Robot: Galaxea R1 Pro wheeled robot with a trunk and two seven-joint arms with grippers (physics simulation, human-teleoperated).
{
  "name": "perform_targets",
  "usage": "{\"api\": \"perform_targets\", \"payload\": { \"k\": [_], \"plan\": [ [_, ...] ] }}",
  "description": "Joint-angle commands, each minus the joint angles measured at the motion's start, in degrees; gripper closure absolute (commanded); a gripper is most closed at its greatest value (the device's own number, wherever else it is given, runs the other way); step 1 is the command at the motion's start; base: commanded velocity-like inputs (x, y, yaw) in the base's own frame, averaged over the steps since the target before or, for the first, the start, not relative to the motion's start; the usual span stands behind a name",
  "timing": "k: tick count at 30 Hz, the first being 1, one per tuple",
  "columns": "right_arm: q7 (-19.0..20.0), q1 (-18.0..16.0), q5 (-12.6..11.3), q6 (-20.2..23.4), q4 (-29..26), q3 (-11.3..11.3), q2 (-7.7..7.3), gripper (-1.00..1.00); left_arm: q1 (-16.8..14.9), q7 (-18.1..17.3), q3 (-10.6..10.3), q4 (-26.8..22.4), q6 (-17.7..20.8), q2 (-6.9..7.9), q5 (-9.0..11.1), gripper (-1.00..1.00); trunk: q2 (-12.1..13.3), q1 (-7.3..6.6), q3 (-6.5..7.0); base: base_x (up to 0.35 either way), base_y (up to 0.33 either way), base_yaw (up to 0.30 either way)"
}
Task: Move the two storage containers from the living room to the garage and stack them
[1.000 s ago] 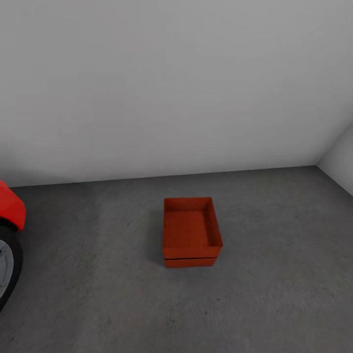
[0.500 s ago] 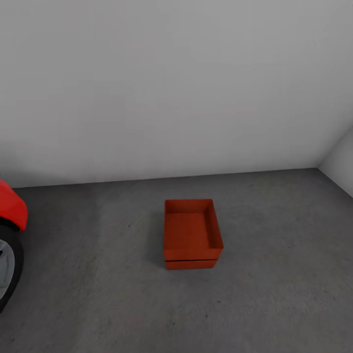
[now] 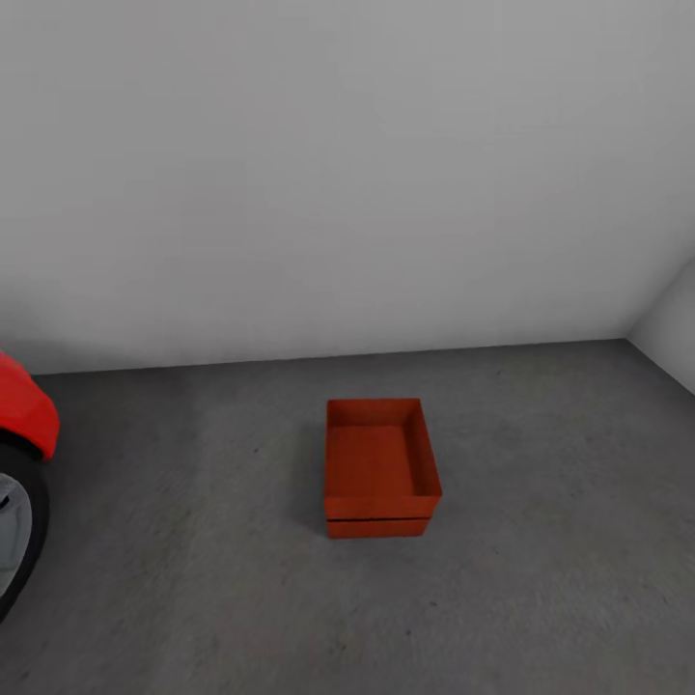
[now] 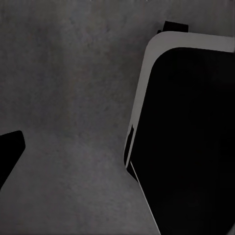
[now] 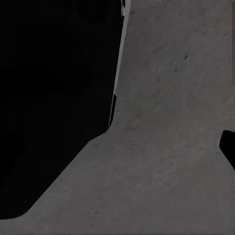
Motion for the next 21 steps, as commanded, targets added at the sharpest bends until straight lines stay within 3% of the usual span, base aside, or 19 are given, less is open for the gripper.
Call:
{"api": "perform_targets", "payload": {
  "k": [1, 10, 21],
  "plan": [
    [0.0, -0.1, -0.6, -0.3, 0.2, 0.5, -0.01, -1.00, 0.0, 0.0, -0.1, 0.0, -0.2, -0.01, 0.4, -1.00, 0.0, 0.01, 0.05, 0.000, 0.000, 0.013],
    [2.5, -0.1, -0.9, 2.4, 0.1, 0.1, -0.05, -1.00, 0.0, 0.0, -0.1, 0.0, -0.2, -0.07, 0.5, -1.00, 0.0, 0.01, 0.21, 0.000, 0.000, 0.001],
    [2.6, -0.1, -0.9, 1.4, 0.2, 0.1, 0.31, -1.00, 0.0, 0.0, 0.0, 0.0, -0.2, -0.07, 0.5, -1.00, 0.0, 0.01, 1.16, 0.000, 0.000, 0.000]
  ]
}}
